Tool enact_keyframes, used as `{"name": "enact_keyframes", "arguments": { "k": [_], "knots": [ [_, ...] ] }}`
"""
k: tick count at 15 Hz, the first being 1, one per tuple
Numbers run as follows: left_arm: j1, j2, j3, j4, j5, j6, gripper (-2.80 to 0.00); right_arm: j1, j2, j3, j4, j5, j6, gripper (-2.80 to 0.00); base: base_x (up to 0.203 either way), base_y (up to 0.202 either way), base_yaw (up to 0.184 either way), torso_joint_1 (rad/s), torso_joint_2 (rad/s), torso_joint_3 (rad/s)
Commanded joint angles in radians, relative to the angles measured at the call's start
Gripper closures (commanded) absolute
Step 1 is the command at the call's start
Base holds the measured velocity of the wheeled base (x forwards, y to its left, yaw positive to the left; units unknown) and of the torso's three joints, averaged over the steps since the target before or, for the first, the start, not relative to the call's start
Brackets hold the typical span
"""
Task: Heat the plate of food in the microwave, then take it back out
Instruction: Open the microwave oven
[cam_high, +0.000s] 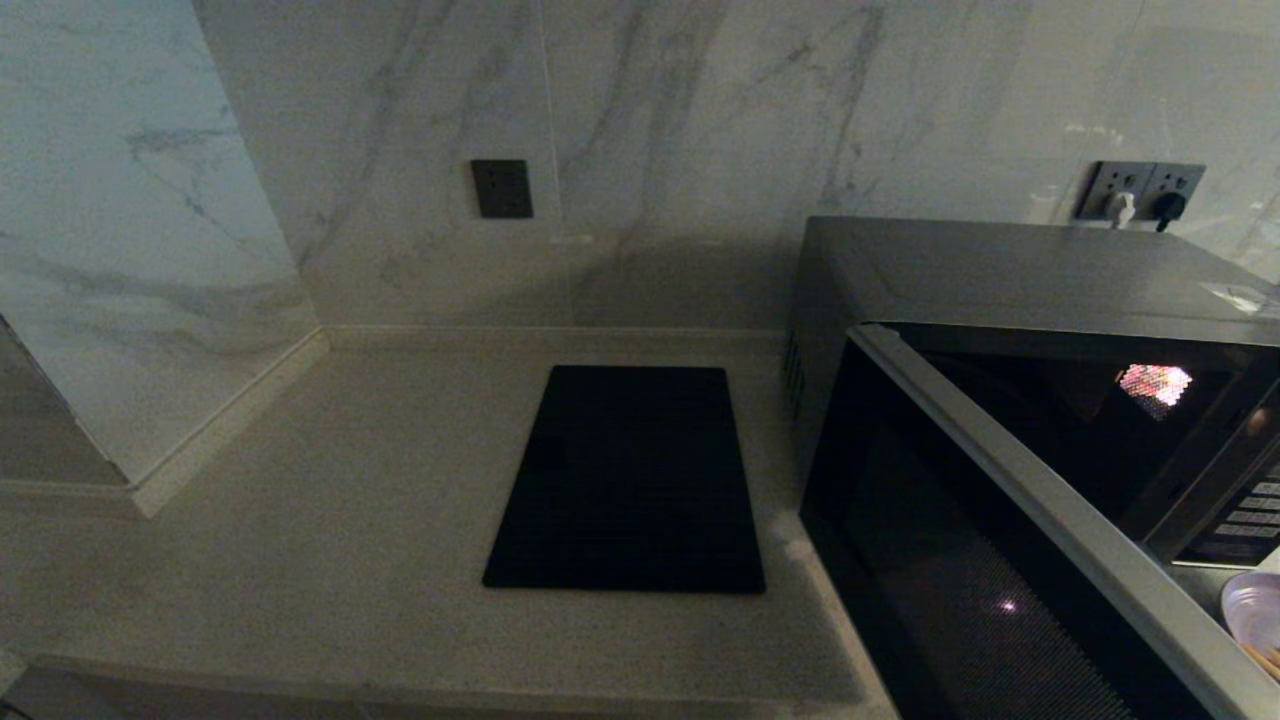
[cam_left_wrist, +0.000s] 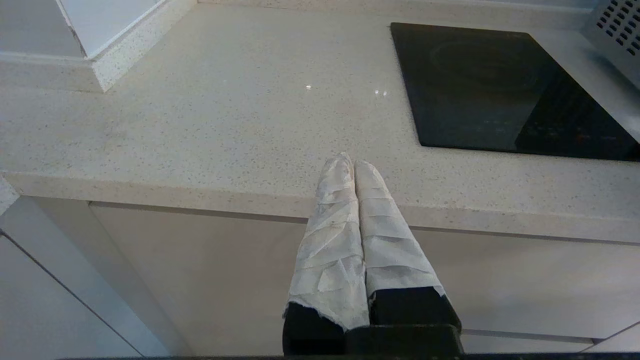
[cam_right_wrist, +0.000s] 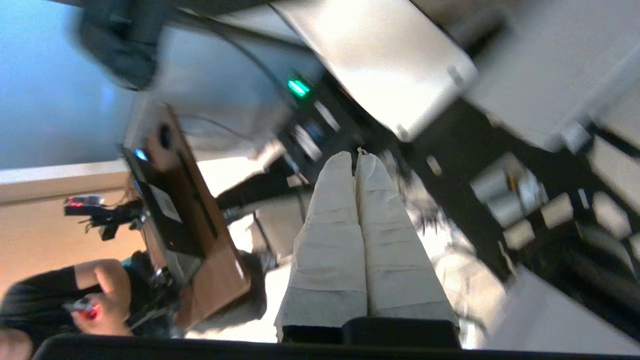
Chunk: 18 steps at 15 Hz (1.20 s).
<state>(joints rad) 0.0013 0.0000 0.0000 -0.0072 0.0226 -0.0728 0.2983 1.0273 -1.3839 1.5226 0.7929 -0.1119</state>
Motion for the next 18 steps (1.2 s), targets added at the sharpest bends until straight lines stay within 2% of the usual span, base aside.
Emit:
{"name": "enact_keyframes", "arguments": {
  "k": [1, 3, 6, 8, 9, 11, 14, 16, 18],
  "knots": [
    [0.0, 0.0, 0.0, 0.0, 0.0, -0.001, 0.0, -0.002, -0.039, -0.099, 0.007, 0.036, 0.004, 0.0, 0.0, 0.0, 0.0, 0.0, 0.0, 0.0],
    [0.0, 0.001, 0.0, 0.0, 0.0, -0.001, 0.0, -0.046, -0.041, -0.188, 0.007, 0.017, 0.045, 0.0, 0.0, 0.0, 0.0, 0.0, 0.0, 0.0],
    [0.0, 0.002, 0.0, 0.0, 0.0, -0.001, 0.0, -0.18, -0.016, -0.342, 0.007, -0.08, 0.218, 0.0, 0.0, 0.0, 0.0, 0.0, 0.0, 0.0],
    [0.0, 0.001, 0.0, 0.0, 0.0, -0.001, 0.0, -0.29, 0.012, -0.381, -0.001, -0.179, 0.356, 0.0, 0.0, 0.0, 0.0, 0.0, 0.0, 0.0],
    [0.0, 0.0, 0.0, 0.0, 0.0, -0.001, 0.0, -0.351, 0.03, -0.383, -0.049, -0.247, 0.436, 0.0, 0.0, 0.0, 0.0, 0.0, 0.0, 0.0],
    [0.0, 0.0, 0.0, 0.0, 0.0, -0.001, 0.0, -0.443, 0.077, -0.335, -0.165, -0.422, 0.543, 0.0, 0.0, 0.0, 0.0, 0.0, 0.0, 0.0],
    [0.0, 0.001, 0.0, 0.0, 0.0, -0.001, 0.0, -0.51, 0.152, -0.212, -0.269, -0.621, 0.572, 0.0, 0.0, 0.0, 0.0, 0.0, 0.0, 0.0],
    [0.0, 0.001, 0.0, 0.0, 0.0, -0.001, 0.0, -0.606, 0.209, -0.174, -0.324, -0.653, 0.576, 0.0, 0.0, 0.0, 0.0, 0.0, 0.0, 0.0],
    [0.0, 0.0, 0.0, 0.0, 0.0, -0.001, 0.0, -0.708, 0.27, -0.121, -0.46, -0.662, 0.572, 0.0, 0.0, 0.0, 0.0, 0.0, 0.0, 0.0]
  ]
}}
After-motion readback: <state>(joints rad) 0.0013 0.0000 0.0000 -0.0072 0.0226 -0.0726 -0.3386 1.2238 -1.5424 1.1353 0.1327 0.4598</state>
